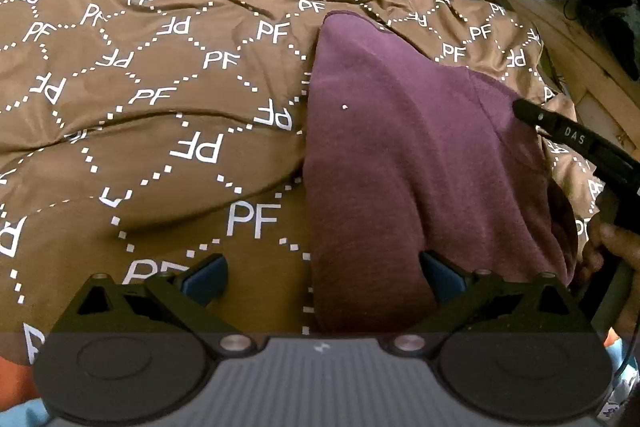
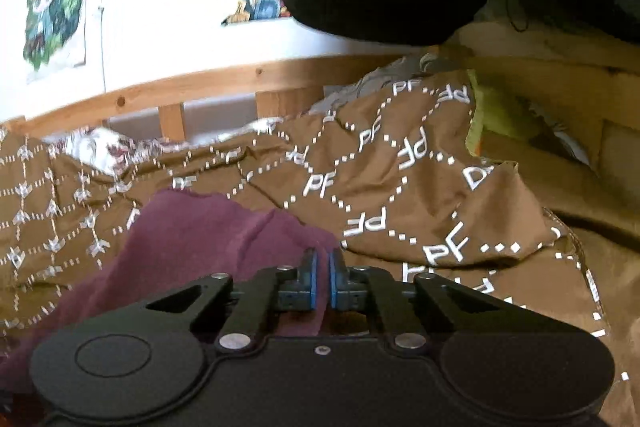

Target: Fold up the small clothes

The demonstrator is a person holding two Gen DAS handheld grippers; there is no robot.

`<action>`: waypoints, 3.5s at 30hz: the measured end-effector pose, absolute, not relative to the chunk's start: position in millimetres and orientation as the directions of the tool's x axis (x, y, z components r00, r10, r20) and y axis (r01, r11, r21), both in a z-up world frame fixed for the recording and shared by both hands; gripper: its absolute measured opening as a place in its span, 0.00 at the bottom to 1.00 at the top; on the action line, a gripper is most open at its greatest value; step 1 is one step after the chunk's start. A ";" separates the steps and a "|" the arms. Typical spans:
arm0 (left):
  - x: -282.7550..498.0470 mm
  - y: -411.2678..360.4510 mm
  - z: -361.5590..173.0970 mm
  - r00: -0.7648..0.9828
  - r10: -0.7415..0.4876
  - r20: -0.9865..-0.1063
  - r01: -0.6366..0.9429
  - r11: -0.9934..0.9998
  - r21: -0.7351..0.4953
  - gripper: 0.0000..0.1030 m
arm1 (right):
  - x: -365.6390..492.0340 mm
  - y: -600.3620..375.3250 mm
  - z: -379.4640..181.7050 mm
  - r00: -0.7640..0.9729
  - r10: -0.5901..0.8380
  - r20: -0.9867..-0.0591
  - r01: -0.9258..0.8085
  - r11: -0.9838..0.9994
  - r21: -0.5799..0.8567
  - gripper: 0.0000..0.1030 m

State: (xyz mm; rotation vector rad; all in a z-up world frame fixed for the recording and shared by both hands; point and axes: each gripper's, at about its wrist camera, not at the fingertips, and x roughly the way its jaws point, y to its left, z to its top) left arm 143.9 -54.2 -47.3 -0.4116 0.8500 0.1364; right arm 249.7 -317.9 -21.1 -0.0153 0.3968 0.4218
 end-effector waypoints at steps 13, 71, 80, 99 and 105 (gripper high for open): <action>144.9 -55.9 -48.8 0.656 -0.045 -0.754 -0.276 0.915 -0.295 1.00 | 264.2 -344.0 -22.3 0.757 0.495 -0.426 -0.334 0.854 0.399 0.40; 137.4 -48.4 -58.8 0.689 -0.096 -0.719 -0.255 0.896 -0.364 1.00 | 276.3 -344.5 -50.8 0.648 0.639 -0.415 -0.388 0.746 0.542 0.96; 132.5 -34.9 -55.5 0.712 -0.159 -0.684 -0.238 0.861 -0.449 0.99 | 282.9 -343.5 -52.2 0.653 0.623 -0.430 -0.358 0.755 0.550 0.87; 175.6 -31.0 -41.2 0.655 -0.348 -0.671 -0.072 0.855 -0.513 0.60 | 282.0 -334.4 -51.9 0.602 0.666 -0.441 -0.376 0.723 0.579 0.30; 155.7 -24.6 -21.5 0.707 -0.342 -0.619 -0.025 0.862 -0.506 0.42 | 253.1 -307.3 -17.5 0.639 0.660 -0.394 -0.459 0.739 0.494 0.23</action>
